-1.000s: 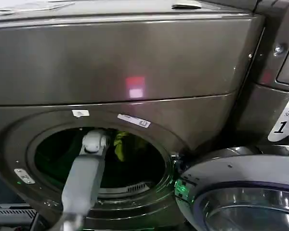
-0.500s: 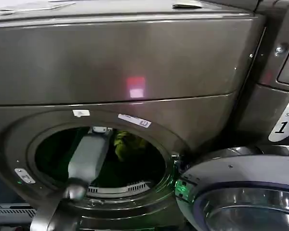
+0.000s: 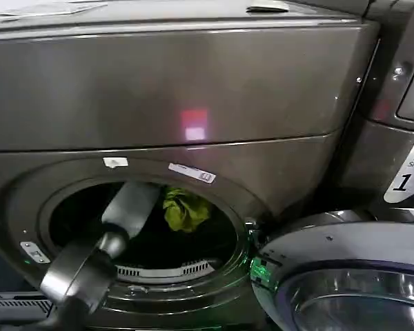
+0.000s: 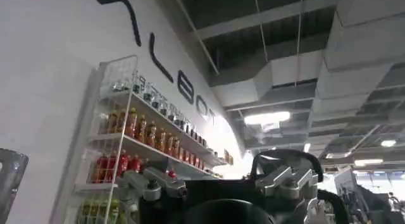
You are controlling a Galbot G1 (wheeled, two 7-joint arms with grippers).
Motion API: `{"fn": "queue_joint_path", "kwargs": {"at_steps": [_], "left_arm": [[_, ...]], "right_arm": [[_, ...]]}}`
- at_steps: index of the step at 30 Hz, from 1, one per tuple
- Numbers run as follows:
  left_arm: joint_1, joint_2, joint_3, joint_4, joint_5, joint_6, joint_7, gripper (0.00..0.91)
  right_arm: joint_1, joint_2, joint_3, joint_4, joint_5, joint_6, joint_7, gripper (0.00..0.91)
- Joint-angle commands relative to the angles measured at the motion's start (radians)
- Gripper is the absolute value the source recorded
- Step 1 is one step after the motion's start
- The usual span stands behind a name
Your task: Grasp the clothes from the dryer.
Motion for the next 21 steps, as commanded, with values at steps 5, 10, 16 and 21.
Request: {"fn": "queue_joint_path", "kwargs": {"at_steps": [5, 10, 16, 21], "left_arm": [[-0.049, -0.024, 0.091, 0.133, 0.38, -0.056, 0.11, 0.907], [-0.039, -0.03, 0.121, 0.139, 0.394, -0.058, 0.103, 0.907], [-0.01, -0.038, 0.144, 0.148, 0.411, -0.066, 0.097, 0.907], [-0.013, -0.04, 0.139, 0.149, 0.409, -0.069, 0.099, 0.125]], "right_arm": [[0.003, 0.006, -0.003, 0.005, -0.018, 0.004, -0.006, 0.907], [0.006, 0.009, -0.006, 0.007, -0.019, 0.004, -0.006, 0.907], [0.009, 0.011, -0.008, 0.003, -0.022, 0.006, -0.007, 0.907], [0.014, 0.01, -0.017, 0.008, -0.024, 0.007, -0.007, 0.907]]}}
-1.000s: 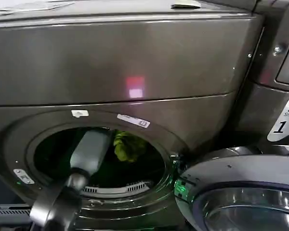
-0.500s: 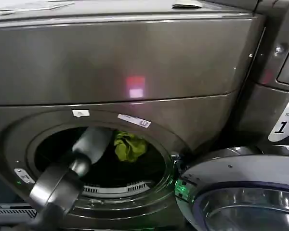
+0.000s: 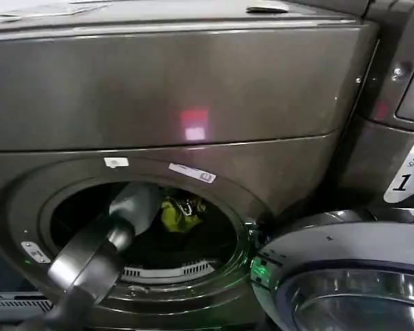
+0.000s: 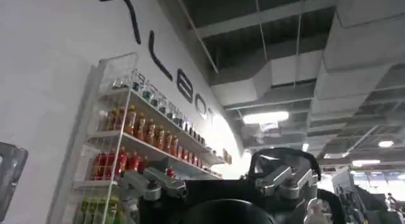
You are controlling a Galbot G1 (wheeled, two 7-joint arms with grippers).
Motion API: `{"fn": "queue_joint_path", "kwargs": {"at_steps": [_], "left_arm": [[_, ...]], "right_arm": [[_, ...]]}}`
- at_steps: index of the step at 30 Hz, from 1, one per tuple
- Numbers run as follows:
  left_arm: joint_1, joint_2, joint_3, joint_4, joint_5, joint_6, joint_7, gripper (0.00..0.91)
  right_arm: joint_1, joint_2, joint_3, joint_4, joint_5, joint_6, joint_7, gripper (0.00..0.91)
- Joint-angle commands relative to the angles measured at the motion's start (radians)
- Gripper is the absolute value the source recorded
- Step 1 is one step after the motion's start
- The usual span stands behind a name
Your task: Grasp the clothes from the dryer.
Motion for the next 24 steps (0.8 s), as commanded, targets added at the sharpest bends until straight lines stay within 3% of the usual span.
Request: {"fn": "queue_joint_path", "kwargs": {"at_steps": [1, 6, 15, 24], "left_arm": [[0.008, 0.0, 0.023, 0.015, 0.052, -0.005, 0.012, 0.102], [0.01, 0.003, 0.018, 0.019, 0.048, -0.016, 0.017, 0.0], [0.009, 0.0, 0.005, 0.012, 0.029, -0.019, 0.015, 0.0], [0.054, 0.01, -0.187, -0.14, -0.094, 0.014, -0.104, 0.0]], "right_arm": [[0.002, -0.001, -0.004, 0.003, -0.003, 0.001, 0.0, 0.907], [0.002, -0.004, -0.004, 0.001, -0.003, 0.001, 0.0, 0.907], [-0.003, -0.003, 0.002, 0.0, -0.003, 0.001, 0.0, 0.907], [-0.003, 0.0, -0.004, 0.006, -0.001, 0.001, 0.001, 0.907]]}}
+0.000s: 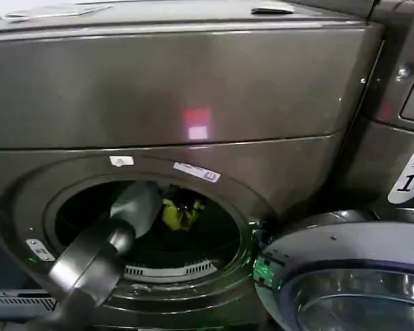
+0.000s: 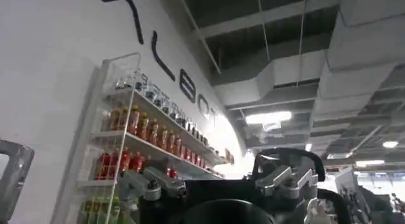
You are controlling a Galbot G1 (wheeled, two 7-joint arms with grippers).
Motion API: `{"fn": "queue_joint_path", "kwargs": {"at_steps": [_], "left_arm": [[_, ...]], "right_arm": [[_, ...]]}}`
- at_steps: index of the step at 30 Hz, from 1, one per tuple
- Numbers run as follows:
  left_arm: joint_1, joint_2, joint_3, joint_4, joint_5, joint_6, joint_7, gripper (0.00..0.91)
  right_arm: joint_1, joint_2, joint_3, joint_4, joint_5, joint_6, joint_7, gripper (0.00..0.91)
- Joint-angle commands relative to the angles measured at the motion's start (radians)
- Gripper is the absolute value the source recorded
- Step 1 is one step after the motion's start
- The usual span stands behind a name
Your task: Grasp the clothes from the dryer.
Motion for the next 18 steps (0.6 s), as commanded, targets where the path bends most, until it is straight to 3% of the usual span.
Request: {"fn": "queue_joint_path", "kwargs": {"at_steps": [1, 8, 18], "left_arm": [[0.047, 0.014, -0.203, -0.159, -0.125, 0.025, -0.124, 0.0], [0.245, 0.061, -0.323, -0.489, -0.401, 0.086, -0.356, 0.0], [0.549, 0.045, -0.524, -0.885, -0.569, 0.037, -0.678, 0.0]], "right_arm": [[0.003, 0.001, -0.005, 0.002, 0.001, 0.0, 0.001, 0.907], [0.012, 0.001, -0.015, 0.005, 0.001, 0.009, -0.002, 0.907], [0.012, -0.002, -0.016, 0.006, 0.003, 0.014, -0.002, 0.907]]}}
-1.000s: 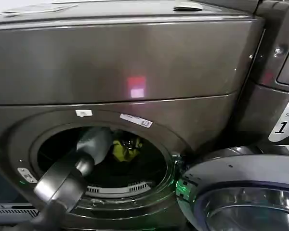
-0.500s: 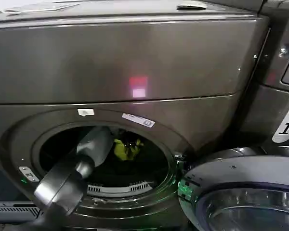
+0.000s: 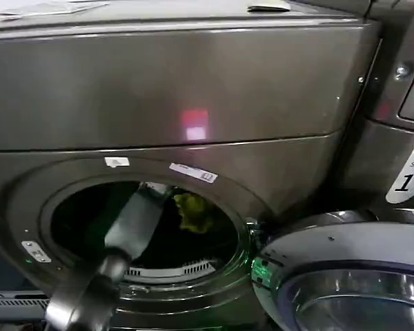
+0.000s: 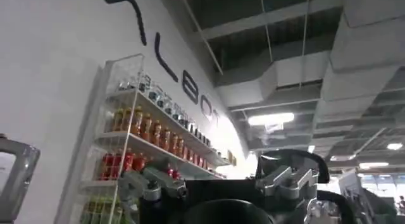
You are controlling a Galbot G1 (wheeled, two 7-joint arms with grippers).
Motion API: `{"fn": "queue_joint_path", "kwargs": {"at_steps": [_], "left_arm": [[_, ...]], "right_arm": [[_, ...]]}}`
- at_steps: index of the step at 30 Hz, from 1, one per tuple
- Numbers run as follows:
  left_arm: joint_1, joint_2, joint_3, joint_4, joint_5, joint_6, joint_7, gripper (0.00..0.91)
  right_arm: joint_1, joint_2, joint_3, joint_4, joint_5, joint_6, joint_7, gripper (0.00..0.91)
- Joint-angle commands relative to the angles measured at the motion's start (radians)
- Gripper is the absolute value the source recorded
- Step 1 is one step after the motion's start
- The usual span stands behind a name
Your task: Grasp the clothes from the dryer.
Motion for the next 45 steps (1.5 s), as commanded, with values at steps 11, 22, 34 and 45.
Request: {"fn": "queue_joint_path", "kwargs": {"at_steps": [11, 22, 34, 45], "left_arm": [[0.522, -0.039, -0.307, -0.712, -0.235, -0.197, -0.502, 0.0], [0.735, -0.079, -0.335, -0.877, -0.2, -0.25, -0.526, 0.0], [0.762, -0.081, -0.332, -0.916, -0.208, -0.198, -0.534, 0.0], [0.748, -0.074, -0.333, -0.932, -0.208, -0.186, -0.531, 0.0]], "right_arm": [[0.016, 0.003, -0.023, 0.019, 0.002, 0.035, 0.016, 0.907], [0.012, 0.0, -0.021, 0.017, -0.009, 0.085, 0.017, 0.907], [-0.003, -0.002, -0.006, 0.007, 0.002, 0.108, 0.024, 0.907], [-0.011, 0.001, 0.023, -0.002, 0.0, 0.103, 0.018, 0.907]]}}
